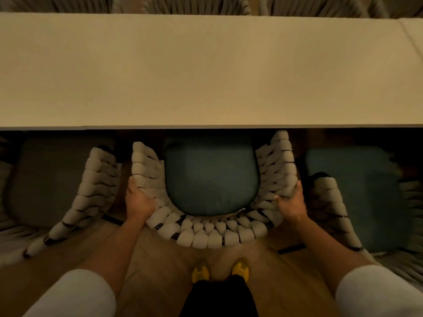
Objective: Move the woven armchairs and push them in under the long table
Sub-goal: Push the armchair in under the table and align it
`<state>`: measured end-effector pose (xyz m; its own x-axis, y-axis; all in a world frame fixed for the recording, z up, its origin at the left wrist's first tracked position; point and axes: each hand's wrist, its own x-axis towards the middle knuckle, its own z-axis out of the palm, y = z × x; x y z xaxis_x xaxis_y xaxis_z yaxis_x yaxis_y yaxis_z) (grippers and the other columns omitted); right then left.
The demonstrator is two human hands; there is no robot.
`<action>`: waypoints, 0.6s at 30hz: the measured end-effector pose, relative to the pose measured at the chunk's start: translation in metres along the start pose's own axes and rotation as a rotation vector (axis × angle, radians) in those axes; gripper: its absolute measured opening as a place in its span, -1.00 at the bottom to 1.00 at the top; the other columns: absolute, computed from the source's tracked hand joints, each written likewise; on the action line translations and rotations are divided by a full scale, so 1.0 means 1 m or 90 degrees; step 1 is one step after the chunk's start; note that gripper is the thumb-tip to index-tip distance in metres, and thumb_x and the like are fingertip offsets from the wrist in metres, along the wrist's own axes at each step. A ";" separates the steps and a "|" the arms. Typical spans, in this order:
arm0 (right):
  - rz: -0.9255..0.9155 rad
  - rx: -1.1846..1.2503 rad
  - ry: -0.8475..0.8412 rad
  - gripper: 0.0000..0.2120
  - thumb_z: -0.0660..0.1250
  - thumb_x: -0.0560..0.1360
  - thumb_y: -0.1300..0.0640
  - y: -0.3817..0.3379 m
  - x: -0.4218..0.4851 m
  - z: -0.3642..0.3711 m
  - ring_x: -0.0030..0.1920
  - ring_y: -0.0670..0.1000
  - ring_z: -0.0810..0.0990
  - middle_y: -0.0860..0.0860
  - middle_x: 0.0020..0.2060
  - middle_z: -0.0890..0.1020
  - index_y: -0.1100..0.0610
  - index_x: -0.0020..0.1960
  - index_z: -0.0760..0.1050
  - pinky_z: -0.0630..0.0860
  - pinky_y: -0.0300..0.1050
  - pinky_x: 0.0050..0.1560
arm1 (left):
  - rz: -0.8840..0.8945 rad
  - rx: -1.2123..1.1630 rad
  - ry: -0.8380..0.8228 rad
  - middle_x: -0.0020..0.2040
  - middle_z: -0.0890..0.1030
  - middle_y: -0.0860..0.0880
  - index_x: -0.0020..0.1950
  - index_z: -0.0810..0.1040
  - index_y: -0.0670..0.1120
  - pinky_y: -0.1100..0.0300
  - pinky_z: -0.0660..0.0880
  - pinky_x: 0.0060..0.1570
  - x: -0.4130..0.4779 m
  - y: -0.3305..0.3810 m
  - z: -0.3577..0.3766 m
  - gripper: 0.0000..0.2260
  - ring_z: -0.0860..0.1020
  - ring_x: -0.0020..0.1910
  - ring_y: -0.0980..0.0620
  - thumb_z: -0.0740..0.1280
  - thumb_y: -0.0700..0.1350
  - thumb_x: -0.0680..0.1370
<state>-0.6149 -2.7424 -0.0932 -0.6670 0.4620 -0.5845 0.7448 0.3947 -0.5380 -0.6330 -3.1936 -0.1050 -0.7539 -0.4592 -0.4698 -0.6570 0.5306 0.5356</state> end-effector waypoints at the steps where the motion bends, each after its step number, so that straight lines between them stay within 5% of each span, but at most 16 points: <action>1: -0.001 -0.010 -0.008 -0.06 0.45 0.56 0.07 0.006 -0.012 -0.001 0.57 0.25 0.23 0.14 0.61 0.17 0.04 0.68 -0.12 0.29 0.22 0.52 | 0.022 0.057 0.003 0.54 0.25 -0.23 0.63 0.04 -0.06 -0.23 0.34 0.44 -0.014 0.001 0.000 -0.18 0.29 0.48 -0.29 0.44 -0.19 0.49; 4: -0.019 0.004 -0.046 -0.22 0.42 0.57 0.01 0.016 -0.058 -0.009 0.49 0.17 0.37 0.09 0.53 0.35 0.07 0.65 0.07 0.38 0.18 0.47 | 0.065 0.184 -0.039 0.59 0.13 -0.24 0.59 0.13 -0.17 -0.19 0.27 0.48 -0.059 0.008 0.004 -0.24 0.14 0.55 -0.29 0.46 -0.18 0.49; 6: -0.007 0.013 -0.071 -0.35 0.38 0.60 -0.02 0.023 -0.085 -0.018 0.38 0.09 0.47 0.03 0.39 0.47 0.10 0.59 0.22 0.45 0.10 0.40 | 0.090 0.201 -0.105 0.54 0.26 -0.24 0.57 0.23 -0.16 -0.16 0.35 0.43 -0.086 0.018 0.011 -0.31 0.26 0.50 -0.27 0.45 -0.14 0.51; 8: 0.028 0.025 -0.076 -0.35 0.37 0.61 -0.07 0.036 -0.104 -0.025 0.40 0.11 0.47 0.05 0.45 0.45 0.09 0.60 0.23 0.45 0.09 0.41 | 0.109 0.188 -0.198 0.46 0.42 -0.21 0.54 0.31 -0.12 -0.11 0.41 0.39 -0.111 0.031 0.023 -0.38 0.41 0.41 -0.23 0.43 -0.07 0.53; 18: 0.138 0.186 0.010 -0.57 0.40 0.55 -0.10 0.170 -0.168 -0.103 0.15 0.04 0.64 -0.01 0.20 0.63 0.01 0.36 0.49 0.62 0.17 0.20 | 0.313 0.303 -0.534 0.27 0.58 -0.02 0.34 0.57 -0.02 0.17 0.43 0.20 -0.249 0.114 0.098 -0.71 0.54 0.24 -0.03 0.34 -0.01 0.63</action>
<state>-0.3745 -2.6707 -0.0238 -0.4917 0.5227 -0.6964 0.8310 0.0429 -0.5546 -0.5200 -2.9493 0.0040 -0.5732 0.4173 -0.7052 -0.0787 0.8286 0.5543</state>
